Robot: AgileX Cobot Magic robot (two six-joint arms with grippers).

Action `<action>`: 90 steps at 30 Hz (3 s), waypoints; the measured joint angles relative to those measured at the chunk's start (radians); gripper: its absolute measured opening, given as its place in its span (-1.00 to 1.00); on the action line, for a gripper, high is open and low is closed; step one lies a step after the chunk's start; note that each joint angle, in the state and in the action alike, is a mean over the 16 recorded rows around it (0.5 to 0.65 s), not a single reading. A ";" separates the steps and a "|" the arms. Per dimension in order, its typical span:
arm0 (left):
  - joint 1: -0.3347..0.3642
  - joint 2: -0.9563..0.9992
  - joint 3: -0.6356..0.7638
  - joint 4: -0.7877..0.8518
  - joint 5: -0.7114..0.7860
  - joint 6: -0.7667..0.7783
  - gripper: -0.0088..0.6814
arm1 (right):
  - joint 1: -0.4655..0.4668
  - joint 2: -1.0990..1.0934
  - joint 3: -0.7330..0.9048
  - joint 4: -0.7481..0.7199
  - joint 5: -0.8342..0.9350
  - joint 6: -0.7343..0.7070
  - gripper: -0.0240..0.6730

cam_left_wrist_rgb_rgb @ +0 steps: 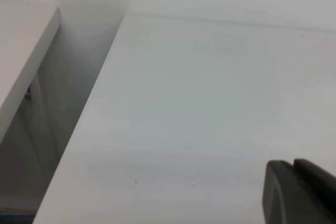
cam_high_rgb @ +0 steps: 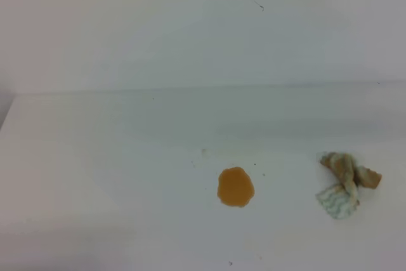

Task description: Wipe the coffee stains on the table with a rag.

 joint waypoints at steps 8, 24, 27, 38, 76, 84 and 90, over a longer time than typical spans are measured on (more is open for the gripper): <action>0.000 0.000 0.000 0.000 0.000 0.000 -0.98 | 0.000 0.163 -0.020 0.129 -0.024 -0.113 -0.65; 0.000 0.000 0.002 0.001 -0.001 0.000 -0.98 | 0.000 0.524 -0.223 0.316 -0.062 -0.241 0.01; 0.000 -0.002 0.000 0.001 0.000 0.000 -0.98 | 0.000 0.581 -0.245 0.319 -0.067 -0.242 0.01; 0.000 -0.002 0.000 0.002 0.000 0.000 -0.98 | 0.000 0.705 -0.259 0.345 -0.092 -0.256 -0.17; 0.000 0.000 0.000 0.002 0.000 0.000 -0.98 | 0.278 0.854 -0.534 0.790 -0.099 -0.630 -0.93; 0.000 -0.003 0.000 0.002 0.000 0.000 -0.98 | 0.280 0.933 -0.547 0.773 -0.007 -0.627 -0.94; 0.000 -0.007 0.000 0.002 0.000 0.000 -0.98 | 0.291 0.951 -0.547 0.768 0.077 -0.626 -0.94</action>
